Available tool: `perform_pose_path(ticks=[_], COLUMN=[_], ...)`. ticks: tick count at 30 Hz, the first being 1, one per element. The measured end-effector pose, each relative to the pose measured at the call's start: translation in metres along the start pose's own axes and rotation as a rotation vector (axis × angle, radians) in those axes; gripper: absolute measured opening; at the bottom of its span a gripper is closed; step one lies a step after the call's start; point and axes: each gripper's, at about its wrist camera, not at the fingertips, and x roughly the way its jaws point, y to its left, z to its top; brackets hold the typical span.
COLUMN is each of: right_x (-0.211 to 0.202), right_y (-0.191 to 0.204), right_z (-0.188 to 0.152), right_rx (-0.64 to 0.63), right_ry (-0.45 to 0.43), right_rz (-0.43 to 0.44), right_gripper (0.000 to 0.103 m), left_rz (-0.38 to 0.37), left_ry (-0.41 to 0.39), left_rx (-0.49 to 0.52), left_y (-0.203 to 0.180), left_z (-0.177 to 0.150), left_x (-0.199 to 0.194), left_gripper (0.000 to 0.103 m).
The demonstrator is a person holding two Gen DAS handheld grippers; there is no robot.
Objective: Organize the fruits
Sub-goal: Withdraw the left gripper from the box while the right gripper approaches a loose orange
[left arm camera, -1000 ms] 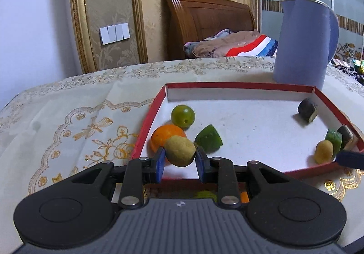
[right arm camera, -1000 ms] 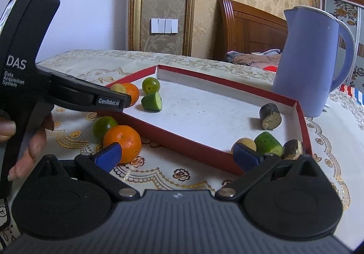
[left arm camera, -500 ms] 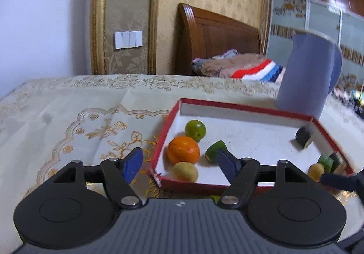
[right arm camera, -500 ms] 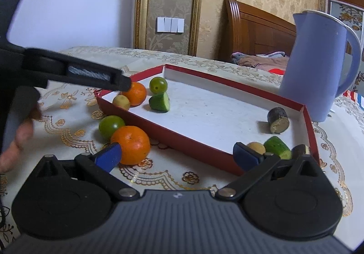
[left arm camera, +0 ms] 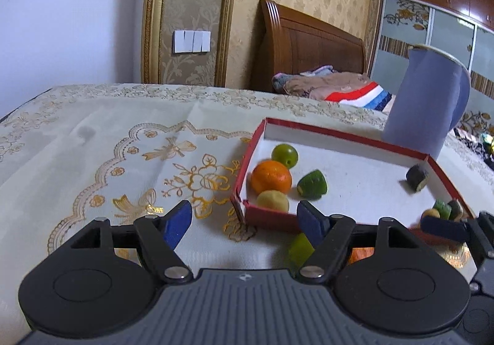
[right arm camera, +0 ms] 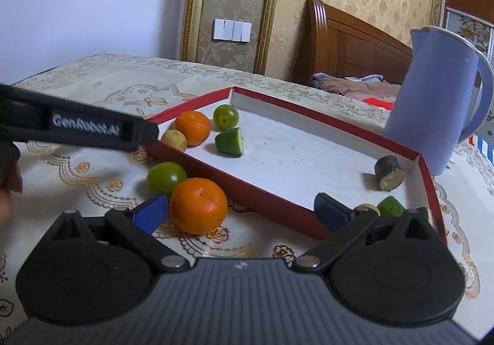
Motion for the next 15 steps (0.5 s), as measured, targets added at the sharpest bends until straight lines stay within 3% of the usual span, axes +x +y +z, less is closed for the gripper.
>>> perform_pose_path(ticks=[4,9,15], right_x=[-0.003,-0.007,-0.02], right_y=[0.003,0.005,-0.001], right_z=[-0.001,-0.003,-0.01], right_rx=[-0.02,-0.036,-0.005], right_ry=[-0.019,-0.013,0.021], right_rz=[0.002,0.035,0.003], right_gripper=[0.085,0.047,0.038], left_rz=[0.014,0.04,0.03], left_ry=[0.013,0.015,0.021], left_rx=[0.013,0.03,0.052], left_y=[-0.001,-0.002,-0.004], left_z=[-0.004,-0.006,-0.009], left_x=[0.0,0.002,-0.001], left_gripper=[0.075,0.075,0.075])
